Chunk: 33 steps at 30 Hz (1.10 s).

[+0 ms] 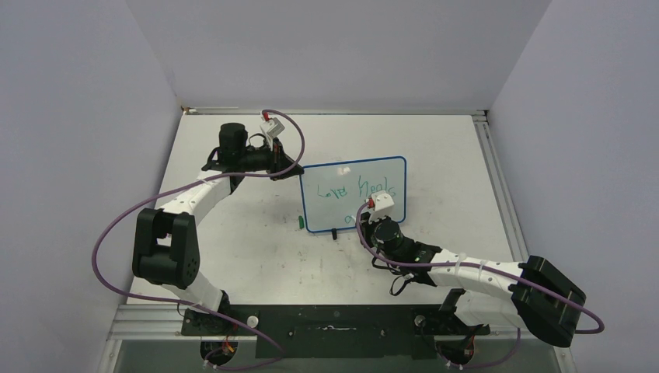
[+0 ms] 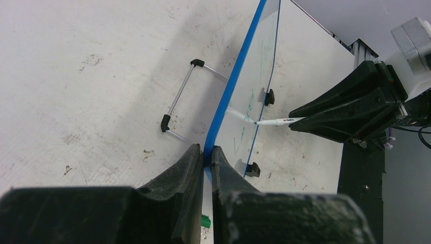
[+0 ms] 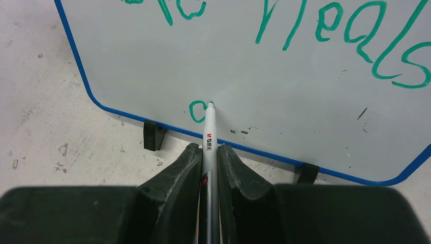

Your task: Write a sentence on the whiteboard

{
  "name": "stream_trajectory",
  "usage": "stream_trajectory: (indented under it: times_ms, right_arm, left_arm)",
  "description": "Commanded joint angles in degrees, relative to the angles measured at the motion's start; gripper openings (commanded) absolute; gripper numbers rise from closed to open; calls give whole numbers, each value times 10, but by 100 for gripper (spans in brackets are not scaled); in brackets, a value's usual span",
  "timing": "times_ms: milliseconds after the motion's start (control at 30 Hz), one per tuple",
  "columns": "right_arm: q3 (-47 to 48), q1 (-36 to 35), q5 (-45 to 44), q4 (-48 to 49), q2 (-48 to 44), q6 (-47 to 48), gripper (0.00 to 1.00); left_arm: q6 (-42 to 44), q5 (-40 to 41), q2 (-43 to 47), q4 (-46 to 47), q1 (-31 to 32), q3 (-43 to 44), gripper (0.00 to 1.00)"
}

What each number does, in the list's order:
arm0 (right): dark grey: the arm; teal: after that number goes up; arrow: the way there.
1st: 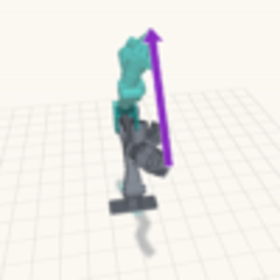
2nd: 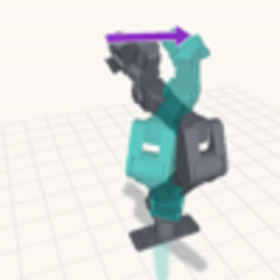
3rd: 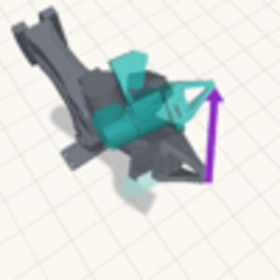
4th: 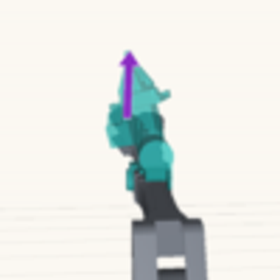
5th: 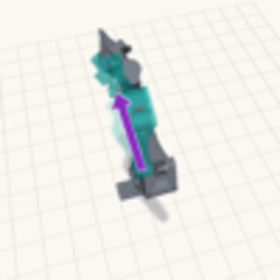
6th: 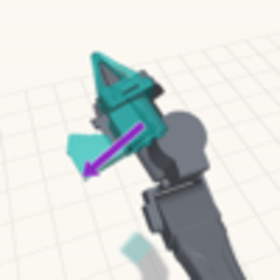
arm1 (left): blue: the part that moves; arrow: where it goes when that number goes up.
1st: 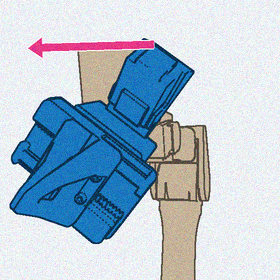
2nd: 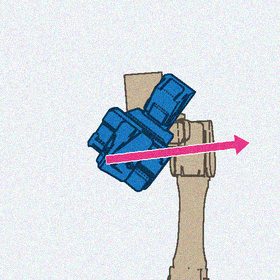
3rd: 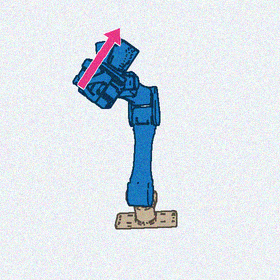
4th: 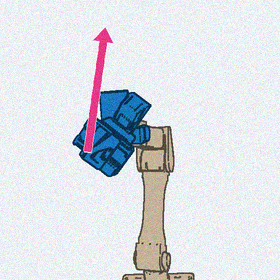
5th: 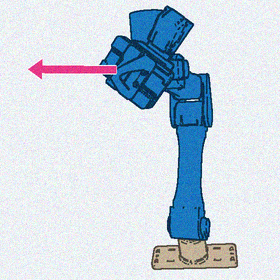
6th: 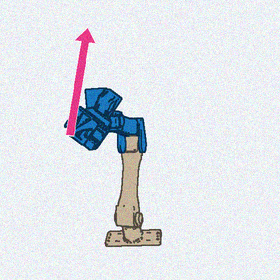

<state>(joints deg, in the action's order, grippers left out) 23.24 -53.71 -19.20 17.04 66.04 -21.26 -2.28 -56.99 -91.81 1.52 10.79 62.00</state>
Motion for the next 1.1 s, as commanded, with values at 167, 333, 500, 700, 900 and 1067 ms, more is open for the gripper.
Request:
stream_trajectory:
  times_ms: [167, 333, 500, 700, 900, 1067]
  right_arm:
    - [-15, -1, 0, -12, -5, -23, 5]
    - [-17, -2, -1, -18, -3, -25, 5]
    - [-7, -2, -20, -34, -30, -16, 5]
    - [15, -3, -39, -45, -67, 4, 5]
    - [33, 6, -44, -13, -43, 38, 5]
    - [43, 15, -35, 9, -22, 51, 5]
  left_arm:
    - [10, 2, 14, -6, 2, 12, 0]
    - [10, 3, 14, -6, 2, 12, 0]
    - [10, 4, 14, -7, 2, 13, 0]
    - [10, 4, 14, -7, 1, 13, 0]
    - [11, 4, 15, -8, 2, 13, 0]
    - [11, 4, 15, -8, 2, 13, 0]
